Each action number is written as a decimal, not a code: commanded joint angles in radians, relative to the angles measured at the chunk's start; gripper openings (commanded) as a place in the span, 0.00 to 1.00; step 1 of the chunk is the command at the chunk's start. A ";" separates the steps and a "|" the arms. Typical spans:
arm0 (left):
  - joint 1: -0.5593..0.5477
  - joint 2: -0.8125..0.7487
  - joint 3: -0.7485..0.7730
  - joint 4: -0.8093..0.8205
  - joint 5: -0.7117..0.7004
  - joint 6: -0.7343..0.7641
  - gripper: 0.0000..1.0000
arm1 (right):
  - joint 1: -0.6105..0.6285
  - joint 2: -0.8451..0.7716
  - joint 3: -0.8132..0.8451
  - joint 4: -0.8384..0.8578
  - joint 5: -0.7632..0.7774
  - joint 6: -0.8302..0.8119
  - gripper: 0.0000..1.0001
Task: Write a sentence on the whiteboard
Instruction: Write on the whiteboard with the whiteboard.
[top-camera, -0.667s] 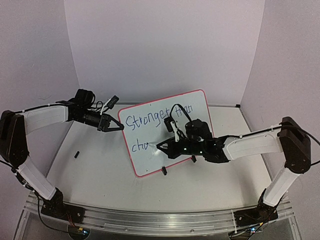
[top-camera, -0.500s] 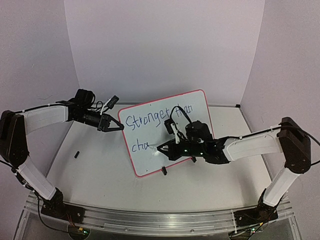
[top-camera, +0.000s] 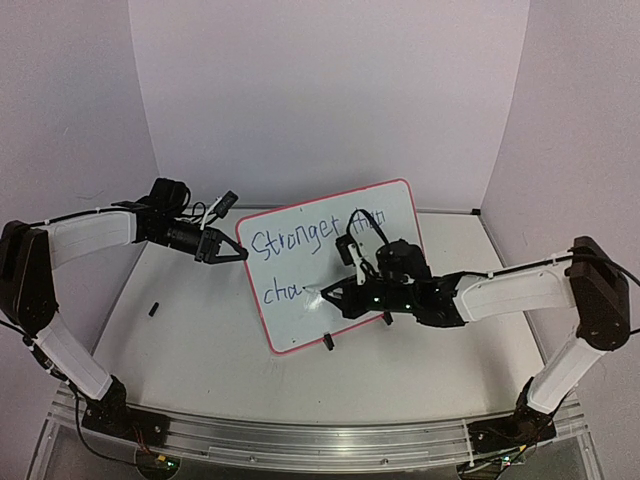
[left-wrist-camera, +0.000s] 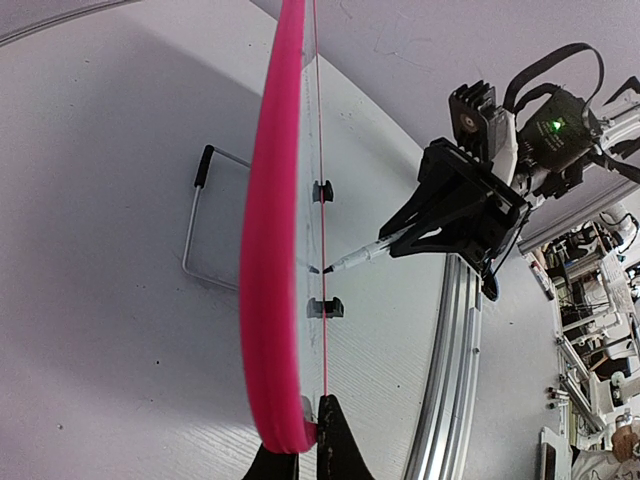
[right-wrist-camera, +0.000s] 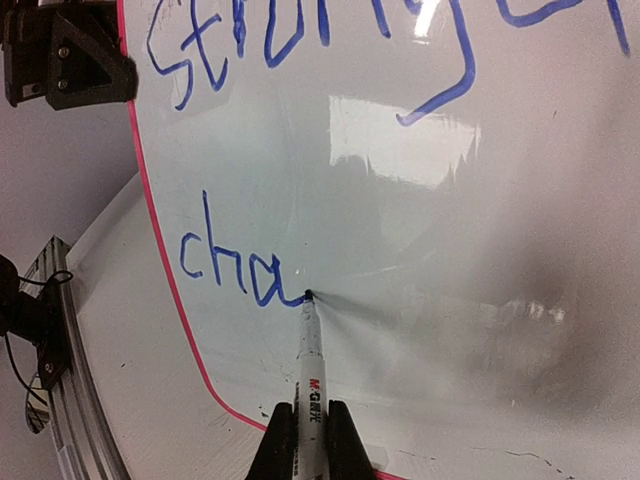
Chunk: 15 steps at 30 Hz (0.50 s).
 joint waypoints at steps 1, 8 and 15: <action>-0.030 0.012 0.027 0.006 -0.038 0.066 0.00 | -0.003 -0.062 0.053 -0.005 0.033 -0.014 0.00; -0.030 0.012 0.026 0.005 -0.037 0.065 0.00 | -0.012 -0.038 0.087 -0.008 0.030 -0.029 0.00; -0.030 0.011 0.026 0.006 -0.038 0.065 0.00 | -0.016 0.004 0.130 -0.008 0.025 -0.045 0.00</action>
